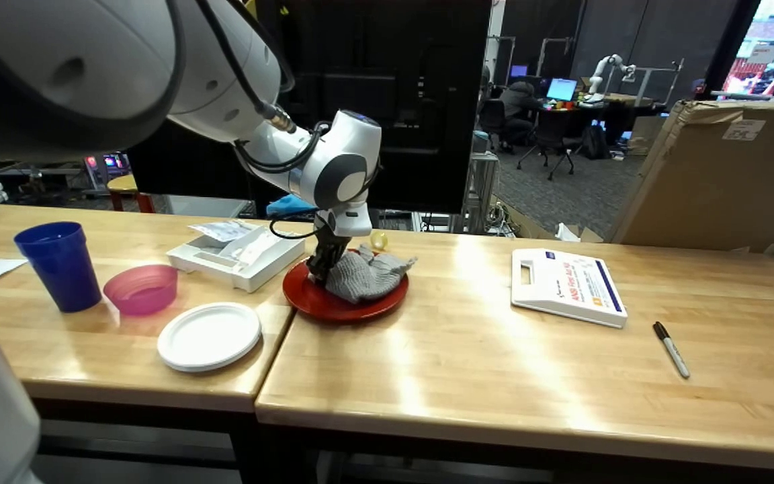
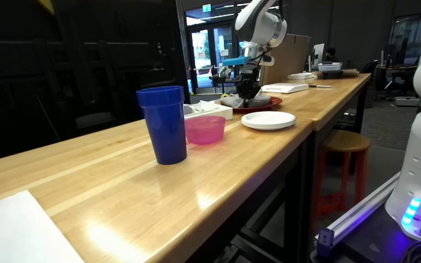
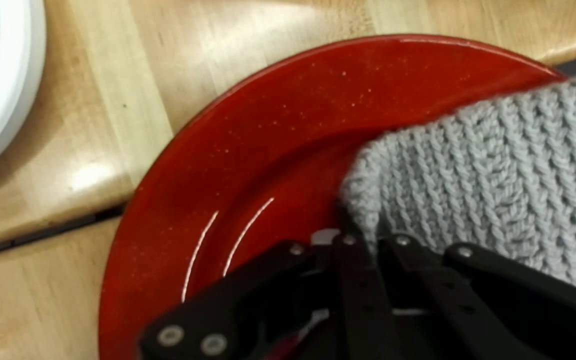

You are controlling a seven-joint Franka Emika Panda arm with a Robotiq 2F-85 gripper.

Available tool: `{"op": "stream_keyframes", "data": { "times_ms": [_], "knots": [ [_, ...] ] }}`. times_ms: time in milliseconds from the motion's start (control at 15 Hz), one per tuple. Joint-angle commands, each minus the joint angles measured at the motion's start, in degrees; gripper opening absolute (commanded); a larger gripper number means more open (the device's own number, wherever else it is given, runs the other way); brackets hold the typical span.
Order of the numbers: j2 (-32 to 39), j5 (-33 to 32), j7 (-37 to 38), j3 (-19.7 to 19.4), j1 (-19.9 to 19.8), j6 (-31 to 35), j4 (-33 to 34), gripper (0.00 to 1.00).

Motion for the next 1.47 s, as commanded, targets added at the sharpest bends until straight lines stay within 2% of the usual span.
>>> {"op": "stream_keyframes", "data": {
  "times_ms": [0, 467, 933, 1400],
  "knots": [
    [1.13, 5.83, 6.48, -0.26, -0.08, 0.20, 1.44, 0.01],
    [2.45, 22.94, 11.88, -0.22, -0.08, 2.65, 0.97, 0.01],
    [3.90, 34.22, 19.35, 0.37, 1.31, 16.89, -1.17, 0.01],
    [5.10, 42.14, 27.53, 1.44, 3.34, 33.08, -2.62, 0.01]
  ]
}}
